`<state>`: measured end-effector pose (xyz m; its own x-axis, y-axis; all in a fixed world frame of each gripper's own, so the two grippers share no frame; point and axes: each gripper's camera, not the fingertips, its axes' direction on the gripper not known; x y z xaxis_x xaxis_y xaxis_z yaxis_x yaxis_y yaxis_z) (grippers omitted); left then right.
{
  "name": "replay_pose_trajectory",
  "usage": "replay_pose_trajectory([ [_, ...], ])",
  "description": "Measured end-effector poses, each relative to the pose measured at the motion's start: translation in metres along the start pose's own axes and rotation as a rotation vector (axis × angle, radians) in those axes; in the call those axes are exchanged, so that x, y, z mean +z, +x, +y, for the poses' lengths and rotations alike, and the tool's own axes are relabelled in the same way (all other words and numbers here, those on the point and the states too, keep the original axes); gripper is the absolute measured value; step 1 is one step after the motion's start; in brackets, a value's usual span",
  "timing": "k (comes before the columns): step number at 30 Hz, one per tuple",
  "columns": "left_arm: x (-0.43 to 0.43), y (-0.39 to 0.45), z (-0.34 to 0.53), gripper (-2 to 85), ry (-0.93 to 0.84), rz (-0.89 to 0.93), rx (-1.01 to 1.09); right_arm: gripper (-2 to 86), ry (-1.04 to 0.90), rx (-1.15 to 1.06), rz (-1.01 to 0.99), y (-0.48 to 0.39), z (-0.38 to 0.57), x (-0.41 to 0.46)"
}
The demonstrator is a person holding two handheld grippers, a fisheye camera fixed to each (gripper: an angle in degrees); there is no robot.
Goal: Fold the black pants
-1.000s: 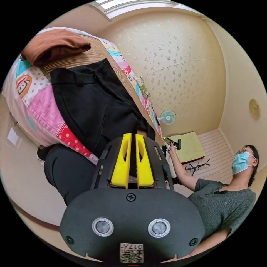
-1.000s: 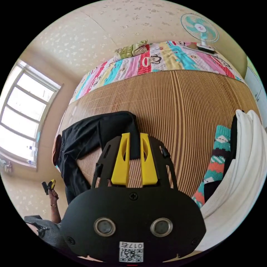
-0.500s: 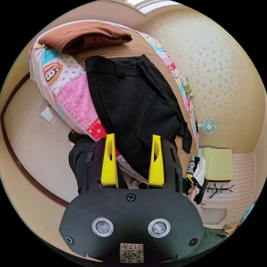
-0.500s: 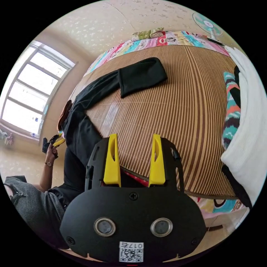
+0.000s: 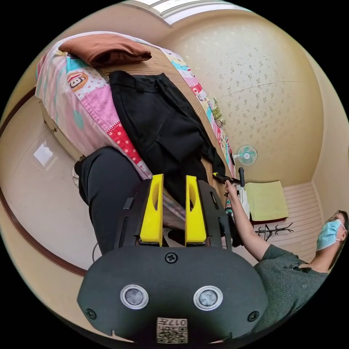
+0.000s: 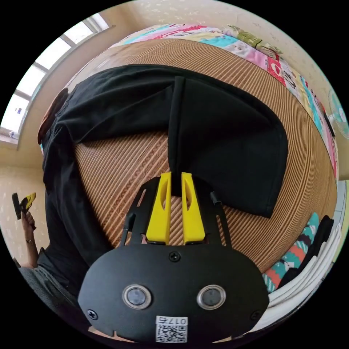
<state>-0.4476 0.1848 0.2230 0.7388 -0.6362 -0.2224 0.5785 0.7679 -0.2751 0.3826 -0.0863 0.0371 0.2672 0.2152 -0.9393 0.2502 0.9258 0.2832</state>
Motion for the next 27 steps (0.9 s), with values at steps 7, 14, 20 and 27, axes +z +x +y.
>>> replay_pose_trajectory([
  [7,0.017,-0.011,-0.03,11.1,-0.019,0.023,-0.045,4.8,-0.295,0.28,0.566,0.061,0.123,-0.017],
  [14,0.053,0.024,-0.046,11.3,-0.086,-0.002,0.06,12.0,0.251,0.383,-0.03,-0.016,0.27,-0.12],
  [20,0.057,0.025,-0.049,11.3,-0.114,-0.011,0.074,18.0,0.245,0.262,-0.248,-0.083,0.316,-0.098],
  [27,0.03,0.019,-0.048,11.3,-0.054,0.004,0.055,3.8,0.053,-0.003,0.311,-0.153,0.238,-0.158],
])
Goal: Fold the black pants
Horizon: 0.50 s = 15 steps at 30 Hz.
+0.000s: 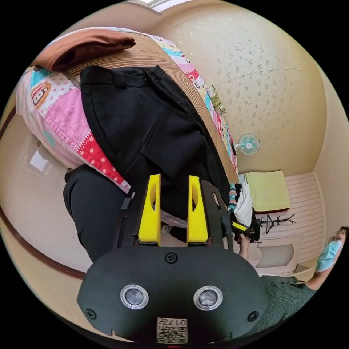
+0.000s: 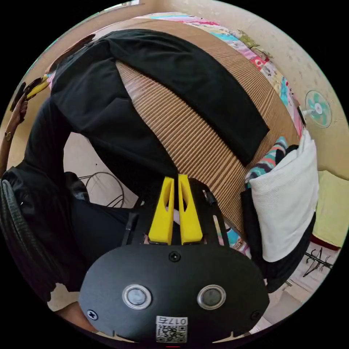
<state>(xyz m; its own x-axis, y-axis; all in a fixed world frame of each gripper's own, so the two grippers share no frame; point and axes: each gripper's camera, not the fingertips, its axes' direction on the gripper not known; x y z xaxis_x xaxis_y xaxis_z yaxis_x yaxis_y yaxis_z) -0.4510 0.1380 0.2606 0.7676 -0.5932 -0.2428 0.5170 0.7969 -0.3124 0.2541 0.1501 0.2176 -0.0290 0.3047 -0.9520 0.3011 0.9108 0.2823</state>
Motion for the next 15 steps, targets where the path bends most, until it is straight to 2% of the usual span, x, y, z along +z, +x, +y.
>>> replay_pose_trajectory([
  [2,-0.012,-0.004,0.003,11.5,0.037,-0.029,-0.015,3.5,0.247,0.09,0.075,0.008,0.004,-0.086],
  [4,-0.022,-0.012,0.004,12.2,0.07,-0.041,-0.041,3.3,0.521,0.197,0.245,-0.001,0.027,-0.176],
  [6,-0.031,-0.027,0.002,13.5,0.117,-0.06,-0.086,3.3,0.651,0.24,0.394,-0.016,0.045,-0.208],
  [8,-0.034,-0.038,-0.002,14.4,0.143,-0.068,-0.125,3.2,0.673,0.264,0.457,-0.023,0.056,-0.205],
  [11,-0.031,-0.055,-0.01,14.6,0.174,-0.069,-0.174,3.1,0.391,0.337,0.342,-0.003,0.055,-0.142],
  [13,-0.027,-0.064,-0.015,14.1,0.183,-0.053,-0.19,3.1,0.031,0.376,0.169,0.013,0.058,-0.06],
  [15,-0.015,-0.075,-0.021,12.0,0.145,-0.055,-0.214,3.1,-0.146,0.363,-0.003,0.011,0.069,-0.014],
])
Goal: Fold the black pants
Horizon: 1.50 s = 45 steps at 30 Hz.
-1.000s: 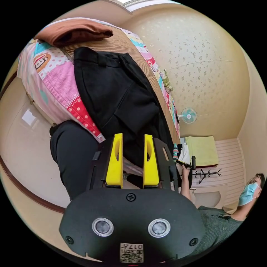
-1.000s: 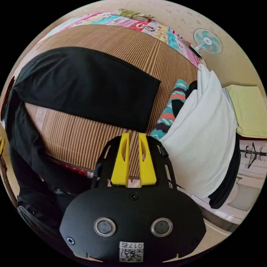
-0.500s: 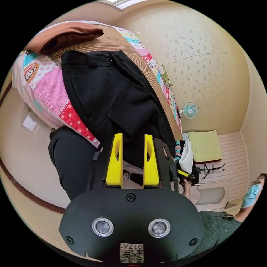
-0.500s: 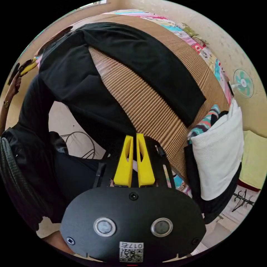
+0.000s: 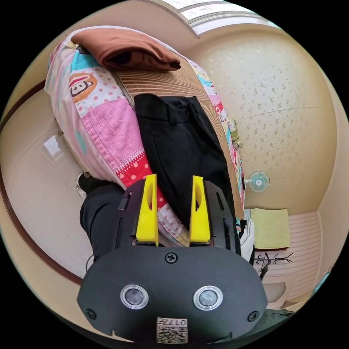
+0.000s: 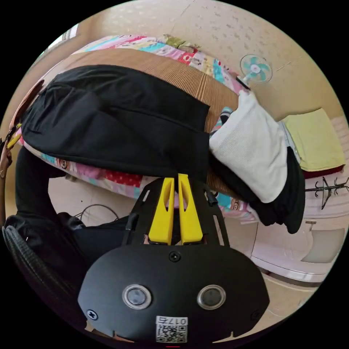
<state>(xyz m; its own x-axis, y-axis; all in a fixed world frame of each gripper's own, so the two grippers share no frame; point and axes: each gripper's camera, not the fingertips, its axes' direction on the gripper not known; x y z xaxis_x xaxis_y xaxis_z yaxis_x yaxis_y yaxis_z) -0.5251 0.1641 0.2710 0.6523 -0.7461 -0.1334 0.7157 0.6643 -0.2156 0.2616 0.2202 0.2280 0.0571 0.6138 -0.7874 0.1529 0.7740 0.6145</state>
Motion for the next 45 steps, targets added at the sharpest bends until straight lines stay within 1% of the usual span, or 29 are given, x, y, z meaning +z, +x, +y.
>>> replay_pose_trajectory([
  [1,0.002,-0.002,-0.001,10.9,-0.011,-0.013,-0.004,3.1,-0.061,-0.002,-0.068,-0.002,0.006,0.013],
  [2,0.003,-0.007,-0.003,8.8,-0.026,-0.02,-0.007,3.1,-0.063,0.009,-0.073,-0.002,0.01,0.014],
  [4,-0.002,-0.013,-0.005,6.2,-0.049,0.03,0.003,3.1,0.026,0.042,-0.038,0.002,0.022,-0.01],
  [5,-0.008,-0.016,-0.007,4.7,-0.065,0.089,0.038,3.1,0.052,0.051,-0.032,0.006,0.023,-0.02],
  [7,-0.023,-0.017,-0.006,3.4,-0.056,0.231,0.106,3.0,0.227,0.106,-0.02,0.022,0.032,-0.071],
  [8,-0.034,-0.015,-0.004,3.0,-0.06,0.344,0.173,2.9,0.309,0.125,-0.016,0.026,0.038,-0.087],
  [9,-0.047,-0.01,0.0,2.7,-0.05,0.45,0.261,2.9,0.476,0.156,-0.01,0.031,0.052,-0.119],
  [10,-0.055,-0.008,0.004,2.7,-0.037,0.504,0.306,2.8,0.6,0.185,-0.003,0.035,0.066,-0.146],
  [12,-0.084,-0.006,0.022,2.6,0.024,0.686,0.385,2.8,0.725,0.242,0.032,0.038,0.083,-0.175],
  [13,-0.091,-0.006,0.028,2.6,0.044,0.717,0.39,2.8,0.79,0.284,0.051,0.04,0.094,-0.189],
  [15,-0.117,-0.001,0.046,2.6,0.129,0.759,0.426,2.9,0.848,0.328,0.058,0.047,0.104,-0.199],
  [17,-0.129,0.01,0.051,2.6,0.187,0.763,0.454,2.9,0.847,0.355,0.025,0.06,0.102,-0.201],
  [19,-0.132,0.03,0.044,2.8,0.229,0.762,0.491,3.1,0.811,0.358,-0.075,0.089,0.078,-0.2],
  [20,-0.129,0.05,0.033,2.9,0.242,0.752,0.522,3.2,0.801,0.356,-0.104,0.098,0.067,-0.2],
  [22,-0.112,0.087,0.009,3.3,0.24,0.703,0.552,3.5,0.722,0.331,-0.198,0.137,0.003,-0.198],
  [23,-0.092,0.114,-0.012,3.6,0.223,0.641,0.546,3.7,0.691,0.323,-0.215,0.147,-0.02,-0.195],
  [25,-0.05,0.151,-0.045,4.4,0.183,0.501,0.511,4.5,0.544,0.289,-0.277,0.184,-0.122,-0.175],
  [27,0.007,0.175,-0.076,7.5,0.166,0.368,0.357,5.5,0.53,0.278,-0.292,0.201,-0.184,-0.156],
  [29,0.037,0.191,-0.079,9.4,0.153,0.426,0.363,7.4,0.496,0.268,-0.312,0.206,-0.228,-0.134],
  [31,0.064,0.215,-0.067,9.7,0.083,0.43,0.479,11.4,0.403,0.3,-0.353,0.201,-0.259,-0.108],
  [33,0.102,0.235,-0.03,9.0,-0.002,0.258,0.579,12.5,0.405,0.292,-0.366,0.186,-0.264,-0.092],
  [34,0.112,0.237,-0.018,9.1,-0.023,0.216,0.603,12.0,0.415,0.268,-0.365,0.173,-0.263,-0.079],
  [36,0.15,0.24,0.025,9.8,-0.129,0.084,0.733,10.2,0.388,0.202,-0.352,0.152,-0.265,-0.054],
  [38,0.174,0.234,0.052,10.5,-0.209,0.012,0.834,7.3,0.253,0.143,-0.331,0.133,-0.273,-0.015],
  [39,0.184,0.227,0.066,10.4,-0.237,-0.035,0.861,5.4,0.139,0.112,-0.327,0.122,-0.276,0.016],
  [40,0.187,0.223,0.072,10.3,-0.248,-0.056,0.875,3.8,0.09,0.092,-0.316,0.114,-0.273,0.04],
  [42,0.196,0.207,0.087,5.2,-0.268,-0.229,0.924,2.2,0.264,0.107,-0.289,0.112,-0.239,0.033],
  [44,0.191,0.195,0.092,0.8,-0.244,-0.245,0.965,1.5,0.286,0.151,-0.316,0.113,-0.215,0.035],
  [45,0.189,0.189,0.086,0.1,-0.256,-0.25,0.92,1.2,0.288,0.181,-0.351,0.113,-0.198,0.032],
])
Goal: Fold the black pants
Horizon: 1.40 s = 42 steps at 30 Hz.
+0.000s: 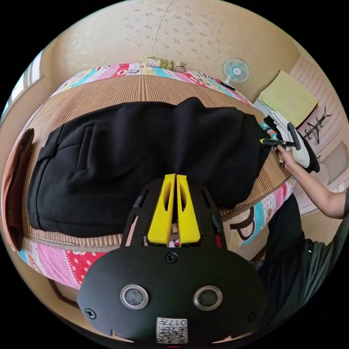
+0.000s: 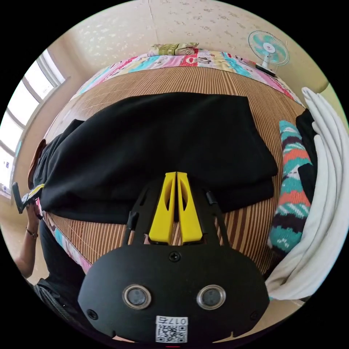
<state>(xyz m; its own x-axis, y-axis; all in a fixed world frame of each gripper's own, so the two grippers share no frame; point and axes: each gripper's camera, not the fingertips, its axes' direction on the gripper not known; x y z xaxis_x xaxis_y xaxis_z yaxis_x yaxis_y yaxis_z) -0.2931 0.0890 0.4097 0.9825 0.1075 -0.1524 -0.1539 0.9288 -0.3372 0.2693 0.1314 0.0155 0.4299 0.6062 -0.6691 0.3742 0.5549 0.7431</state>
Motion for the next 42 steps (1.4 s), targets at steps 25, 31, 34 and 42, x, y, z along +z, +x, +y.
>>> replay_pose_trajectory([
  [25,0.039,0.183,-0.013,11.3,-0.034,0.305,0.266,4.8,0.189,0.24,-0.154,0.115,0.151,-0.196],
  [31,0.07,0.221,-0.027,13.2,-0.144,0.371,0.401,1.5,0.393,0.23,-0.097,0.105,0.19,-0.301],
  [34,0.093,0.219,-0.019,7.8,-0.247,0.325,0.383,1.3,0.151,0.323,-0.05,0.13,0.201,-0.249],
  [42,-0.03,0.075,-0.008,1.5,0.125,0.443,0.156,0.8,0.074,0.49,-0.16,0.172,0.234,-0.222],
])
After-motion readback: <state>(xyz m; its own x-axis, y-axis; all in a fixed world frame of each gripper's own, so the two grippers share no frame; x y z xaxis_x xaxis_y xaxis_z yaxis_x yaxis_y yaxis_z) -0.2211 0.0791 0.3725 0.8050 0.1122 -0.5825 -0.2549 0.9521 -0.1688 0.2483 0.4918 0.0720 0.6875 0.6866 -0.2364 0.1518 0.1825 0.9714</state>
